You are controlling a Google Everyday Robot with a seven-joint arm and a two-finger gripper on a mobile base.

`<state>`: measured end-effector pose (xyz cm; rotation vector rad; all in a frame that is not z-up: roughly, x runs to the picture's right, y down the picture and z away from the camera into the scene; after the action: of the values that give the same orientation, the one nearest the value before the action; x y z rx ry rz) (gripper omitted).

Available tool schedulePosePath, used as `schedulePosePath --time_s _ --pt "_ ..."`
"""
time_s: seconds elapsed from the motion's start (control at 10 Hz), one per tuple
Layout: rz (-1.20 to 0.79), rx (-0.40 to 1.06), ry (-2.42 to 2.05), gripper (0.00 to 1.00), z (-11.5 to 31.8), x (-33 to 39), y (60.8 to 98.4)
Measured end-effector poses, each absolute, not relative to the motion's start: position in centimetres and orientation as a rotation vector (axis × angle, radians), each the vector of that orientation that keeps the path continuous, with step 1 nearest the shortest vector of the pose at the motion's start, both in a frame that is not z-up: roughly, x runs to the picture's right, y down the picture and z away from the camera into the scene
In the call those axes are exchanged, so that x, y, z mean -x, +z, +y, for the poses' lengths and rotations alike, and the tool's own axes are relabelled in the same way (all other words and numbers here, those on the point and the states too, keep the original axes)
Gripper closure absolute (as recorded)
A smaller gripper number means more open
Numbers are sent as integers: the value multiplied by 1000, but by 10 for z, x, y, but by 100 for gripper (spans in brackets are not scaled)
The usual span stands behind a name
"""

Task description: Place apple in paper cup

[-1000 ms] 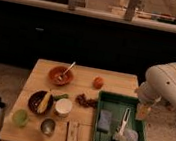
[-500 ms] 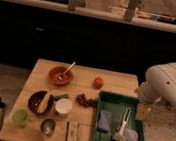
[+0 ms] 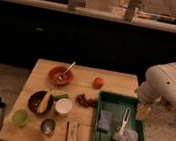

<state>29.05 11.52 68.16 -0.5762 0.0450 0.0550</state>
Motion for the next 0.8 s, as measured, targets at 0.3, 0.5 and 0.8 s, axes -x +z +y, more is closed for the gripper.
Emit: schedulePosePath --time_s 0.3,0.5,0.8 --pt "21 561 -20 20 104 -254 697" --pt "14 555 -39 20 100 -243 703" --pt "-2 549 -73 20 91 -236 720"
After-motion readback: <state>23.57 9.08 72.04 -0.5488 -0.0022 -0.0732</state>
